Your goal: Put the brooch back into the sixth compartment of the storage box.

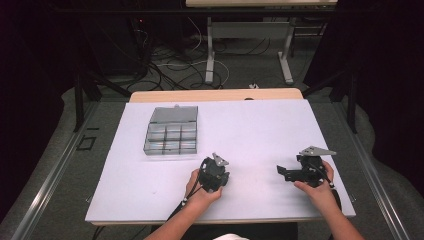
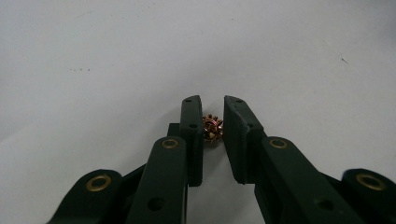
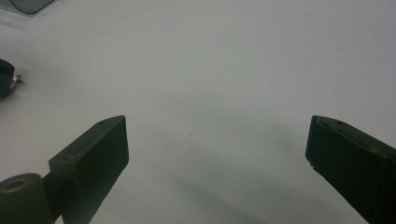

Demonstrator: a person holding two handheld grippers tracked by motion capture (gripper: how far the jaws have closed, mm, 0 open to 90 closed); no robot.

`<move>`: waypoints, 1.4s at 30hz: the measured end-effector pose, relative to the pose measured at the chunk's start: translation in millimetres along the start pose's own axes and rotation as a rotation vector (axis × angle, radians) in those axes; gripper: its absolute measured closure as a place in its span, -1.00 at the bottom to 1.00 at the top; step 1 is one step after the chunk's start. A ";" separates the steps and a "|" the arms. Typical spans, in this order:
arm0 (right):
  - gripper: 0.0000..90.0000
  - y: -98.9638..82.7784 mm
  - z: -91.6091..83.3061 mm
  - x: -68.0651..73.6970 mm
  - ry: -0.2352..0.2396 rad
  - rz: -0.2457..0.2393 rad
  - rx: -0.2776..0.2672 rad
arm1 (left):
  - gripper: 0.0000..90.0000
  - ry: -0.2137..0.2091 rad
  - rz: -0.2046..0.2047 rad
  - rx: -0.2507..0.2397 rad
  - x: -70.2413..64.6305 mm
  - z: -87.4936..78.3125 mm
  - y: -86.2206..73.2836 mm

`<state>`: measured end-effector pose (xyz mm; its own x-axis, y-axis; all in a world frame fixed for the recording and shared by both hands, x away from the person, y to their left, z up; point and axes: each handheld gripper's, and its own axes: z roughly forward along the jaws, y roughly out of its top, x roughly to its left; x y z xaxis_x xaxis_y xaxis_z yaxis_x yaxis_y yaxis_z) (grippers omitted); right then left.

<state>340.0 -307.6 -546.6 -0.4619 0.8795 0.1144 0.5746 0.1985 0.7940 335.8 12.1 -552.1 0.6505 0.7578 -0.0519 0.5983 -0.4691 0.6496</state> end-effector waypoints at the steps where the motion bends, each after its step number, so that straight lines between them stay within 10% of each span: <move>1: -0.87 -0.1 0.1 0.0 0.000 0.001 0.000 | 0.75 -0.001 -0.003 -0.001 0.1 0.0 0.0; 42: -0.87 0.0 -0.8 -0.4 -0.004 0.000 -0.004 | 0.76 -0.018 -0.047 -0.044 16.8 -14.0 3.2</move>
<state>339.6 -308.3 -546.1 -0.4592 0.8812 0.1123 0.5723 0.1968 0.7961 342.1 29.7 -540.3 0.6303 0.7703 -0.0963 0.6077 -0.4125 0.6786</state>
